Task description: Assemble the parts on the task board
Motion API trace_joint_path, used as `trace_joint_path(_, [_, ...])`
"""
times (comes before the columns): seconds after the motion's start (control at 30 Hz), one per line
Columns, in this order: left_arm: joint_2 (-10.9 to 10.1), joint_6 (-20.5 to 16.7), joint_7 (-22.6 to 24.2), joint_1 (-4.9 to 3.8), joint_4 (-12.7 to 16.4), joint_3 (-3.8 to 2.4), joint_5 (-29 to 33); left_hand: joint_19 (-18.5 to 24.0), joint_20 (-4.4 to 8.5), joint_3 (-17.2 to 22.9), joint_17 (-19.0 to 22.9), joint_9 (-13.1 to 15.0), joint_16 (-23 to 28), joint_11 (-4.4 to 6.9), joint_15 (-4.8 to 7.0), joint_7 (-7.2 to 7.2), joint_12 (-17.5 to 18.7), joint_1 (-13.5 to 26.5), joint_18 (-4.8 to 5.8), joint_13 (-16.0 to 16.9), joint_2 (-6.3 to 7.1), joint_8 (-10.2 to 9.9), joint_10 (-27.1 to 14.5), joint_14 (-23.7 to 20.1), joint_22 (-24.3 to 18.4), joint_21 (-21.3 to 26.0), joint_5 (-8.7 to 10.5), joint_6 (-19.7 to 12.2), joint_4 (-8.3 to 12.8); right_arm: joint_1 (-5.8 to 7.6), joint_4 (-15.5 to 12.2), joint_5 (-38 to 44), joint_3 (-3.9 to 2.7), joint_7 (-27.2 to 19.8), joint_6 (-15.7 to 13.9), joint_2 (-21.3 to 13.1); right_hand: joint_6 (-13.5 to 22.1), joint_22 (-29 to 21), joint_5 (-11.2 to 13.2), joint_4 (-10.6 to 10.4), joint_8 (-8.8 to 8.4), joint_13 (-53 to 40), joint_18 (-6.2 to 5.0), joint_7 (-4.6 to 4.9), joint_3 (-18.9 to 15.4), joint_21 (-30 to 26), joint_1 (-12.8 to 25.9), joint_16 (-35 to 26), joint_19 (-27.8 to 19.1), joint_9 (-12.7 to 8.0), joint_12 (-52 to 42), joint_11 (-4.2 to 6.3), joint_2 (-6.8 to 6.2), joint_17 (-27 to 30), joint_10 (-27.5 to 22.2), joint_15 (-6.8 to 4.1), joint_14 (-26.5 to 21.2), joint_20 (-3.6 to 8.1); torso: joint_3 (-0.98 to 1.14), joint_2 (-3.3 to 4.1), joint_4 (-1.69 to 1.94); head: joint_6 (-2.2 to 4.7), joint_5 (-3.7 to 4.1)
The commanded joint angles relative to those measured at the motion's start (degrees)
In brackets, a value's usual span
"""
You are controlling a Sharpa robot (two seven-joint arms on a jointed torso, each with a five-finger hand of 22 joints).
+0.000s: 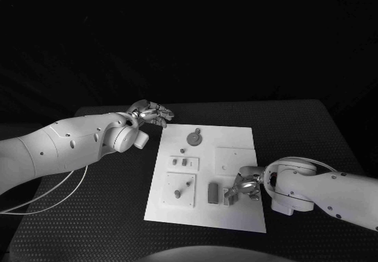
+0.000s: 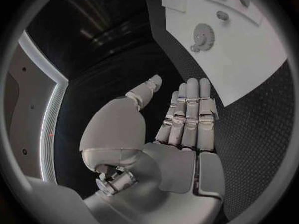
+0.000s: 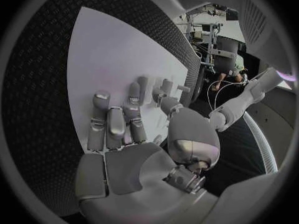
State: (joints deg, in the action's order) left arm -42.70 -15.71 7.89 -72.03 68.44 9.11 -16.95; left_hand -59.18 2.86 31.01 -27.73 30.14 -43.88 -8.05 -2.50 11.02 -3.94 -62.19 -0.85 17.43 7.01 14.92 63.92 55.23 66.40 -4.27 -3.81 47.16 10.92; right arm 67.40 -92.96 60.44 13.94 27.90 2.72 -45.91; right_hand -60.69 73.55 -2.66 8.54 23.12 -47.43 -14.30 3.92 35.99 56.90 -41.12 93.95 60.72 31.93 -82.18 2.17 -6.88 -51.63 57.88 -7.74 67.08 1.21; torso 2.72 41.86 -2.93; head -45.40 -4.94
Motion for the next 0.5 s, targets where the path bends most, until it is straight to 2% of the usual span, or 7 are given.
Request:
trace_joint_path(0.03, [0.07, 0.77, 0.31, -0.04, 0.22, -0.03, 0.16, 0.21, -0.01, -0.12, -0.07, -0.05, 0.39, 0.0, -0.34, 0.2, -0.1, 0.34, -0.89, -0.06, 0.02, 0.35, -0.51, -0.04, 0.1, 0.26, -0.32, -0.14, -0.36, -0.5, 0.93, 3.34, 0.27, 0.6, 0.47, 0.19, -0.56, 0.03, -0.24, 0.71, -0.4, -0.26, -0.7, -0.04, 0.12, -0.31, 0.01, -0.26, 0.09, 0.05, 0.37, 0.09, -0.1, -0.2, 0.35, 0.09, 0.21, 0.24, 0.07, 0.01, -0.05, -0.06, -0.17])
trace_joint_path(0.5, [-0.05, 0.7, 0.29, -0.04, 0.18, -0.02, 0.16, 0.21, -0.02, -0.21, -0.13, -0.05, 0.42, -0.01, -0.35, 0.2, -0.1, 0.5, -0.88, -0.05, 0.03, 0.38, -0.52, -0.03, 0.11, 0.26, -0.26, -0.15, -0.47, -0.89, 2.32, 7.87, 0.27, 1.08, 1.33, 0.0, -2.28, 0.09, -0.24, 5.86, -0.15, -5.35, -0.7, -0.63, 0.94, -0.32, -1.34, -0.51, 0.91, 0.66, -0.13, 0.66, 3.04, -1.77, 3.62, -0.34, 1.54, 0.37, 0.02, 0.0, -0.08, -0.12, 0.03])
